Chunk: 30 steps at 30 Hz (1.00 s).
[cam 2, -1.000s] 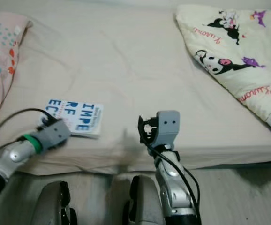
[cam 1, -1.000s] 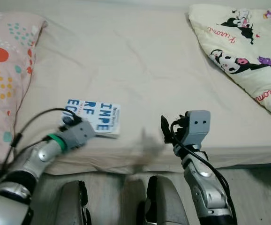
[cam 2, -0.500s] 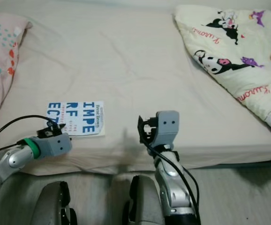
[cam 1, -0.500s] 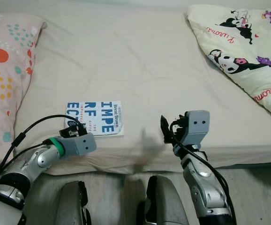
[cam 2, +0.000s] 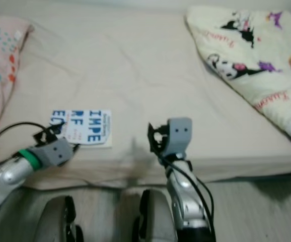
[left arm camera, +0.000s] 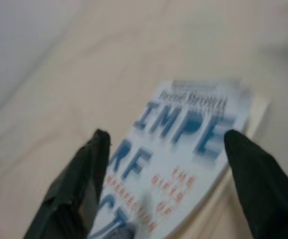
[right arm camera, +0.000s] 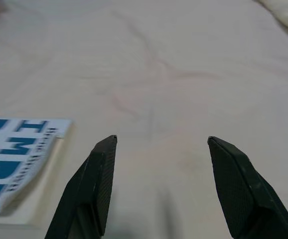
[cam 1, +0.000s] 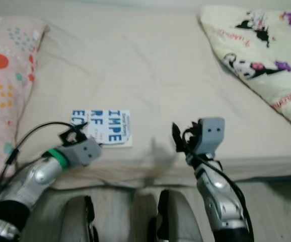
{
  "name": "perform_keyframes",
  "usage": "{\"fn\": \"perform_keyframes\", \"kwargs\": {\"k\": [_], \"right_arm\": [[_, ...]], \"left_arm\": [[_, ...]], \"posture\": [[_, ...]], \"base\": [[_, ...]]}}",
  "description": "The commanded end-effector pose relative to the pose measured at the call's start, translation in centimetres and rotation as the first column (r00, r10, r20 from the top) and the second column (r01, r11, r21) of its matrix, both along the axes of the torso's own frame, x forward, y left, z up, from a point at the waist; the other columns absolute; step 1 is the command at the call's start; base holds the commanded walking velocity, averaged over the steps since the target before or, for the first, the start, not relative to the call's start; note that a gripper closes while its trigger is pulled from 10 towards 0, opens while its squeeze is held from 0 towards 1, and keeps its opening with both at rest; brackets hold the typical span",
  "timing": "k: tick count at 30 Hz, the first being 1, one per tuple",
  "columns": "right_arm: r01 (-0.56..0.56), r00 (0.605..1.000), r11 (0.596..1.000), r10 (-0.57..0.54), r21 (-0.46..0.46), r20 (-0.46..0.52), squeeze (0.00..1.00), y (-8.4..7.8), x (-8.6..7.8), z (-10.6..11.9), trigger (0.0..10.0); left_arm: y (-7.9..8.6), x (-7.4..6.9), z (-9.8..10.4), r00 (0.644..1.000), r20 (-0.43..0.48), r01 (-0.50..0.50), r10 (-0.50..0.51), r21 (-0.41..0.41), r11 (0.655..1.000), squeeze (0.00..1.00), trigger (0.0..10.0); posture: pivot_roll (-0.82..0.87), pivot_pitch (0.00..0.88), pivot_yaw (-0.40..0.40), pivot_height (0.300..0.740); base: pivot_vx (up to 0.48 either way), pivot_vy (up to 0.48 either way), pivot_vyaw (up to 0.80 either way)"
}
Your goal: Clean up the room
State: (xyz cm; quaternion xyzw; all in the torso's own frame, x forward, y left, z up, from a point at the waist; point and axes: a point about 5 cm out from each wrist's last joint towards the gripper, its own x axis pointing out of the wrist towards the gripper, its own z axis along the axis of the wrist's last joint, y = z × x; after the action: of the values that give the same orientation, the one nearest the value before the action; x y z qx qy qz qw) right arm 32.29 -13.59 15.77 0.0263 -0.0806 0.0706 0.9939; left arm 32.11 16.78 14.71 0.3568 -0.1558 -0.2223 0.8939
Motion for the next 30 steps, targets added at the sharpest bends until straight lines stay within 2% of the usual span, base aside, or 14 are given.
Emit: {"fn": "perform_keyframes", "kwargs": {"k": [1,2,4,5,6,7,8,9,11,14,17,20,28,30], "right_arm": [[0.017,1.0,1.0,-0.017,0.006,-0.007,0.0,-0.6,-0.2,-0.5,10.0],[0.019,0.999,1.0,-0.019,0.007,0.03,0.0,-0.7,-0.2,0.3,10.0],[0.027,0.996,1.0,-0.027,0.001,0.088,0.0,-0.9,-0.4,1.4,10.0],[0.027,0.996,1.0,-0.027,0.001,0.088,0.0,-0.9,-0.4,1.4,10.0],[0.03,0.994,1.0,-0.03,0.004,0.109,0.0,-1.1,-0.5,1.7,10.0],[0.03,0.994,1.0,-0.03,0.004,0.109,0.0,-1.1,-0.5,1.7,10.0],[0.053,0.991,0.999,-0.053,-0.002,0.121,0.0,-1.5,-0.5,1.9,10.0],[0.053,0.991,0.999,-0.053,-0.002,0.121,0.0,-1.5,-0.5,1.9,10.0],[0.095,0.988,0.995,-0.092,-0.013,0.127,0.0,-2.1,-0.5,1.7,10.0],[0.12,0.986,0.993,-0.117,-0.016,0.121,0.0,-2.7,-0.4,1.5,10.0],[0.129,0.985,0.991,-0.126,-0.024,0.117,0.0,-3.0,-0.4,1.4,10.0],[0.145,0.984,0.989,-0.141,-0.034,0.112,0.0,-3.6,-0.3,1.2,10.0],[0.149,0.984,0.988,-0.145,-0.033,0.104,0.0,-3.7,-0.4,0.9,10.0],[0.149,0.984,0.988,-0.145,-0.031,0.102,0.0,-3.6,-0.3,0.9,10.0]], "left_arm": [[-2.2,-1.0,1.5,0.998,0.006,0.059,-0.059,-0.135,0.989,0.0,10.0],[-3.6,-1.2,3.6,0.999,0.046,0.039,-0.026,-0.291,0.956,0.0,10.0],[-4.3,-1.2,6.1,0.995,0.067,-0.035,0.079,-0.503,0.864,0.0,10.0],[-4.3,-1.2,6.1,0.995,0.067,-0.035,0.079,-0.503,0.864,0.0,10.0],[-4.1,-1.1,6.5,0.989,0.053,-0.082,0.137,-0.575,0.814,0.0,10.0],[-4.1,-1.1,6.5,0.989,0.053,-0.082,0.137,-0.575,0.814,0.0,10.0],[-2.6,-0.5,5.0,0.966,-0.049,-0.228,0.252,-0.616,0.754,0.0,10.0],[-2.6,-0.5,5.0,0.966,-0.049,-0.228,0.252,-0.616,0.754,0.0,10.0],[-1.3,-0.5,3.0,0.951,-0.129,-0.303,0.283,-0.588,0.75,0.0,10.0],[-0.3,-0.6,2.2,0.942,-0.194,-0.336,0.274,-0.573,0.748,0.0,10.0],[0.2,-0.5,1.9,0.933,-0.23,-0.359,0.277,-0.543,0.759,0.0,10.0],[0.5,-0.4,2.0,0.902,-0.348,-0.413,0.256,-0.521,0.747,0.0,10.0],[0.0,-0.2,2.1,0.89,-0.372,-0.432,0.264,-0.506,0.747,0.0,10.0],[-0.1,-0.1,2.0,0.894,-0.356,-0.426,0.271,-0.493,0.759,0.0,10.0]], "posture": [[-0.01,0.187,-0.026,0.59],[-0.01,0.178,-0.022,0.59],[-0.01,0.162,-0.016,0.59],[-0.01,0.162,-0.016,0.59],[0.0,0.148,-0.014,0.59],[0.0,0.148,-0.014,0.59],[0.0,0.127,-0.011,0.59],[0.0,0.127,-0.011,0.59],[0.0,0.108,-0.009,0.595],[0.0,0.108,-0.009,0.605],[0.0,0.1,-0.006,0.61],[-0.01,0.097,-0.002,0.625],[-0.02,0.095,0.0,0.655],[-0.02,0.094,-0.001,0.665]], "base": [[0.0,0.0,0.0],[0.0,0.0,0.0],[0.0,0.0,0.0],[0.0,0.0,0.0],[0.0,0.0,0.0],[0.0,0.0,0.0],[0.0,0.0,0.0],[0.0,0.0,0.0],[0.0,0.0,0.0],[0.0,0.0,0.0],[0.0,0.0,0.0],[0.0,0.0,0.0],[0.0,0.0,0.0],[0.0,0.0,0.0]]}}
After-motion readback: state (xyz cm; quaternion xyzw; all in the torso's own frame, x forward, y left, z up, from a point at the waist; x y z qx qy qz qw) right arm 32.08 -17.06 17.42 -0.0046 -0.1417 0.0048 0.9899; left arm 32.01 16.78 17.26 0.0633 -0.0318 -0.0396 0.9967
